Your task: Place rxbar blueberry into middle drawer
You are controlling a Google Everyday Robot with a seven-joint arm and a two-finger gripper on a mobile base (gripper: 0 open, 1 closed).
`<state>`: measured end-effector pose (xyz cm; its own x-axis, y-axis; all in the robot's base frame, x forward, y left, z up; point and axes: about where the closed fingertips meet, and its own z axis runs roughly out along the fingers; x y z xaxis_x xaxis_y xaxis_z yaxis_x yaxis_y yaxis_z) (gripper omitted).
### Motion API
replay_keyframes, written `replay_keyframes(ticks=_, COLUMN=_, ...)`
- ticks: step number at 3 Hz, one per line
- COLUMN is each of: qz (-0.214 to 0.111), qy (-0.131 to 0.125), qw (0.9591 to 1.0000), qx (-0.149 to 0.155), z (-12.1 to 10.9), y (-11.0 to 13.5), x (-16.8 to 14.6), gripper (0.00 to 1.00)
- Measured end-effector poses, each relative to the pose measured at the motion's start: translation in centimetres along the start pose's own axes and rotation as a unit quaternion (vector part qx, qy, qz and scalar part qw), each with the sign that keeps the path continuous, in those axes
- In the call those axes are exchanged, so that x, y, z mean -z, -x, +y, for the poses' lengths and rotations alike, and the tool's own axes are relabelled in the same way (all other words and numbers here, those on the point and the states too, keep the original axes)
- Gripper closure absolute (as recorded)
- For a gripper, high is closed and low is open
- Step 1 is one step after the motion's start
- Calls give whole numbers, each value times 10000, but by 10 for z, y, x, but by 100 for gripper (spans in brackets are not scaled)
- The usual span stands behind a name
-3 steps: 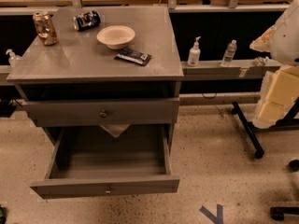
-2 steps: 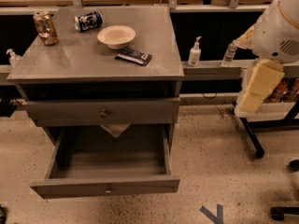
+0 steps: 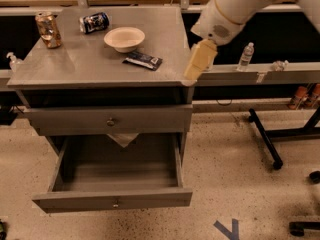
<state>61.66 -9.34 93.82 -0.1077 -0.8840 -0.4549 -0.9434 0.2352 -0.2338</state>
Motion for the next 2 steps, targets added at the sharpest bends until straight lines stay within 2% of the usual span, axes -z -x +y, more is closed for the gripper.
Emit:
replay_keyframes(ticks=1, qz=-454, qy=-193, qw=9986, qx=-203, z=-45, y=39, x=-43, gripper=0)
replay_keyframes(ticks=2, qz=-810, qy=-398, qw=9938, qx=-657, z=-81, y=62, x=-81, gripper=0)
